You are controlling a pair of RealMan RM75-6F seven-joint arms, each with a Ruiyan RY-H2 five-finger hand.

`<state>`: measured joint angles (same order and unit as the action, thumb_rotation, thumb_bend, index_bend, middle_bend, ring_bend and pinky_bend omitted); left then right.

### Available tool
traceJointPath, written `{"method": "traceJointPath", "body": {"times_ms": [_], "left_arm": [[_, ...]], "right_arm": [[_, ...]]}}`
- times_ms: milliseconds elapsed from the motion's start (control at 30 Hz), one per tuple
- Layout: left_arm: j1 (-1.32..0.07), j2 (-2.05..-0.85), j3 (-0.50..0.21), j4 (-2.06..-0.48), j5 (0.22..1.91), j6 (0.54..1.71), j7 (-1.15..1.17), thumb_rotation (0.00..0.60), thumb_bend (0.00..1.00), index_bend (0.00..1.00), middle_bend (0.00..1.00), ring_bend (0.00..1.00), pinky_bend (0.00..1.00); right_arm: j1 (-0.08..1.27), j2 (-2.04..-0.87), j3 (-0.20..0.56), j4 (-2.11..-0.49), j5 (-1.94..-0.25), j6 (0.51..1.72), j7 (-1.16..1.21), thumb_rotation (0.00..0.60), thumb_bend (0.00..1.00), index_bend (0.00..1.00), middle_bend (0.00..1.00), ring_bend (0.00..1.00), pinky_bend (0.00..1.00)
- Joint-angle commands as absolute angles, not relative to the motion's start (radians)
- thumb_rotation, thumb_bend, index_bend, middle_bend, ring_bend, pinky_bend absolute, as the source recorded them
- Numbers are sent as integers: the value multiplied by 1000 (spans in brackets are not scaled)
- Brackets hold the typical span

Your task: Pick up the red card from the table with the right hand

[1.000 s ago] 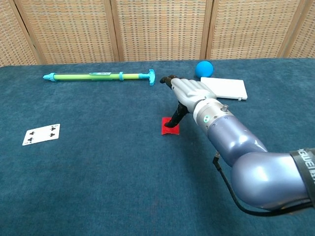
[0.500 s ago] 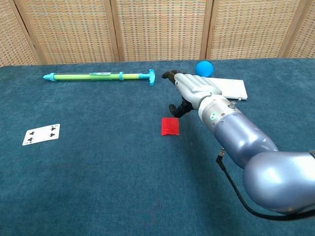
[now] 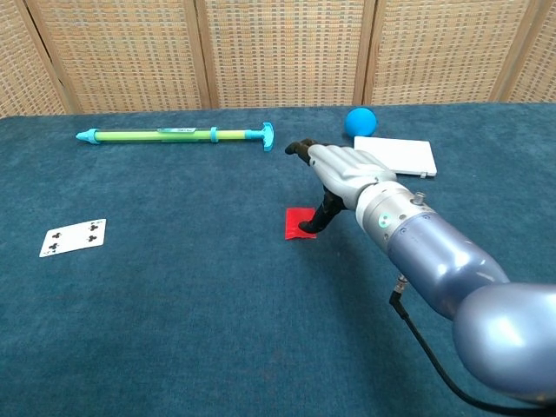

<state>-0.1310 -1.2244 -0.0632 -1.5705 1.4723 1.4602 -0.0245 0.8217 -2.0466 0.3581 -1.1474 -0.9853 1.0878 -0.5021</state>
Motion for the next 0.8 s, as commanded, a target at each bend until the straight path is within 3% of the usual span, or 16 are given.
{"method": "traceJointPath", "body": {"times_ms": [33,800], "left_arm": [[-131,-1223,-63,-1572,1473,1461,-24,600,117,0,0,0,45],[-136,-1232,-69,-1557,1451,1443,-17,600,117,0,0,0,45]], "right_arm": [[819,-2045,356,-1151,-978,1081,-505,600,376,86,0,0,0],[855,-2098,363,-1019,-954,990,-473,600,373,80,0,0,0]]}}
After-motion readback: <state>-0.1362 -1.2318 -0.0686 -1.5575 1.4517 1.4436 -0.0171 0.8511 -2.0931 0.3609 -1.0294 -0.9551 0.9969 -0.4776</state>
